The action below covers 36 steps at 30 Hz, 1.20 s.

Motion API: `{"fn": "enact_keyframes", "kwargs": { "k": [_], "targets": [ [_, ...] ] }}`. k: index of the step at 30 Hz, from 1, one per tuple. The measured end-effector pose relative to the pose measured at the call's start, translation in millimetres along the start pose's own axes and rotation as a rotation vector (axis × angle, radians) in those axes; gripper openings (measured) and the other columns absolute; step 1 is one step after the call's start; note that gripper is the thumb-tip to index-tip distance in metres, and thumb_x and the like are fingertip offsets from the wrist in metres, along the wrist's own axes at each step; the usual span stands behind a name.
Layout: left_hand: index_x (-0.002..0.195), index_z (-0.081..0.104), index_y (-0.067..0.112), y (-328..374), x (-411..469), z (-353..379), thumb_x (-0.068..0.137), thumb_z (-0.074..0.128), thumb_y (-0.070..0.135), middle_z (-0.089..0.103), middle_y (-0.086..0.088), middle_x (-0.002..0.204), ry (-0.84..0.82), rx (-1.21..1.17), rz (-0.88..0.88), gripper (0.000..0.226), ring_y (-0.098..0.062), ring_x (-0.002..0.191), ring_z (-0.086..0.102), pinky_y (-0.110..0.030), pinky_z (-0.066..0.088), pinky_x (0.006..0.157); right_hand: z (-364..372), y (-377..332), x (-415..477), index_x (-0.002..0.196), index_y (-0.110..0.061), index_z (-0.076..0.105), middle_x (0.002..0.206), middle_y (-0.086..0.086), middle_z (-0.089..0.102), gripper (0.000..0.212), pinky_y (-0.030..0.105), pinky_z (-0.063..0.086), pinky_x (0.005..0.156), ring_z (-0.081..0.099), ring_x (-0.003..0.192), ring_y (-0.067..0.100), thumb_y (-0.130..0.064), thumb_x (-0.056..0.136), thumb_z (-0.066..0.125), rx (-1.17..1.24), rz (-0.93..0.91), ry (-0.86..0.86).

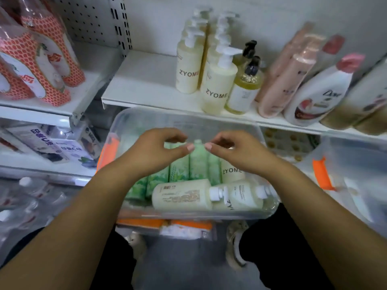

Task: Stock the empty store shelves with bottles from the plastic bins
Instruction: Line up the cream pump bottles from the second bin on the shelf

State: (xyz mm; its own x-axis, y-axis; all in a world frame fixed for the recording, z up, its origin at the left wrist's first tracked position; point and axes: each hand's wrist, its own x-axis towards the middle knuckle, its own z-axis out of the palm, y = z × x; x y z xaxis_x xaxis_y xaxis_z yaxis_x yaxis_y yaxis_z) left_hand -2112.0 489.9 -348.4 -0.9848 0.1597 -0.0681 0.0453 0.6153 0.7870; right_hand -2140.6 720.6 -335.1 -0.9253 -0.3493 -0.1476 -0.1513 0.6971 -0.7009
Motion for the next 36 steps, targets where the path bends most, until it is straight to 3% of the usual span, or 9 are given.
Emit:
{"fn": "enact_keyframes", "kwargs": {
  "k": [4,7,11,13,19,23,28,32,36],
  "targets": [
    [0.123,0.067,0.028,-5.9,-23.9,16.4,0.068,0.078,0.056,0.071,0.015,0.115,-0.371,0.021,-0.104,0.063,0.008,0.108,0.062,-0.009,0.046,0.089,1.4,12.3,-25.1,0.090,-0.020,0.074,0.085,-0.003,0.075,0.035,0.026,0.052,0.077,0.069,0.084,0.014,-0.055,0.088,0.066,0.070,0.048,-0.086],
    [0.136,0.058,0.031,-13.8,-31.8,27.9,0.072,0.083,0.048,0.063,0.021,0.128,-0.555,0.080,-0.131,0.070,0.005,0.118,0.056,-0.018,0.042,0.103,3.2,17.2,-30.6,0.090,-0.025,0.074,0.080,-0.013,0.072,0.037,0.025,0.050,0.077,0.066,0.076,0.003,-0.060,0.088,0.063,0.049,0.029,-0.094],
    [0.137,0.053,0.037,-12.6,-29.4,34.5,0.080,0.078,0.046,0.061,0.022,0.124,-0.618,0.128,-0.112,0.063,0.002,0.112,0.057,-0.019,0.044,0.095,-4.5,23.2,-35.5,0.090,-0.022,0.073,0.081,-0.006,0.071,0.040,0.018,0.041,0.072,0.063,0.078,0.005,-0.059,0.092,0.059,-0.051,0.040,-0.127],
    [0.134,0.054,0.036,-13.4,-27.7,36.9,0.083,0.077,0.045,0.062,0.019,0.122,-0.631,0.107,-0.113,0.057,-0.001,0.111,0.059,-0.025,0.048,0.097,-8.3,29.0,-36.5,0.086,-0.020,0.071,0.085,0.001,0.072,0.045,0.025,0.043,0.079,0.066,0.082,0.013,-0.062,0.092,0.056,-0.078,0.051,-0.155],
    [0.119,0.064,0.032,-18.0,-19.9,28.7,0.074,0.071,0.062,0.074,0.000,0.111,-0.386,-0.179,-0.240,0.054,-0.022,0.104,0.070,-0.049,0.054,0.096,-17.6,33.2,-25.5,0.095,-0.028,0.070,0.096,-0.004,0.075,0.045,0.037,0.056,0.087,0.071,0.089,0.010,-0.070,0.087,0.054,0.072,0.098,-0.190],
    [0.118,0.066,0.017,-3.4,-7.0,21.8,0.092,0.058,0.054,0.075,-0.005,0.112,-0.134,-0.678,-0.352,0.046,-0.023,0.105,0.069,-0.043,0.057,0.090,-17.4,31.2,-12.6,0.116,-0.043,0.058,0.100,-0.018,0.075,0.077,0.052,0.041,0.109,0.070,0.100,0.005,-0.096,0.061,0.050,0.195,0.171,-0.170],
    [0.139,0.055,0.010,16.2,5.3,17.1,0.099,0.039,0.051,0.060,-0.023,0.135,0.037,-1.238,-0.444,0.060,-0.035,0.110,0.061,-0.043,0.058,0.083,-6.2,12.7,-4.7,0.125,-0.023,0.059,0.107,-0.005,0.075,0.062,0.039,0.057,0.096,0.073,0.094,0.006,-0.066,0.081,0.063,0.418,0.177,-0.280],
    [0.134,0.059,0.006,23.3,12.3,12.9,0.087,0.051,0.062,0.064,-0.019,0.112,0.093,-1.338,-0.402,0.074,-0.029,0.092,0.066,-0.044,0.057,0.082,15.0,-11.5,3.7,0.120,-0.014,0.064,0.111,0.003,0.075,0.062,0.041,0.056,0.097,0.074,0.100,0.016,-0.062,0.080,0.061,0.568,0.177,-0.441],
    [0.134,0.056,0.006,26.1,21.2,6.0,0.090,0.054,0.051,0.067,-0.013,0.097,0.135,-1.342,-0.333,0.063,-0.022,0.088,0.066,-0.039,0.053,0.085,29.4,-29.5,15.3,0.128,-0.001,0.060,0.120,0.018,0.071,0.064,0.047,0.057,0.094,0.071,0.108,0.029,-0.047,0.084,0.065,0.976,0.220,-0.506]
  ]
}}
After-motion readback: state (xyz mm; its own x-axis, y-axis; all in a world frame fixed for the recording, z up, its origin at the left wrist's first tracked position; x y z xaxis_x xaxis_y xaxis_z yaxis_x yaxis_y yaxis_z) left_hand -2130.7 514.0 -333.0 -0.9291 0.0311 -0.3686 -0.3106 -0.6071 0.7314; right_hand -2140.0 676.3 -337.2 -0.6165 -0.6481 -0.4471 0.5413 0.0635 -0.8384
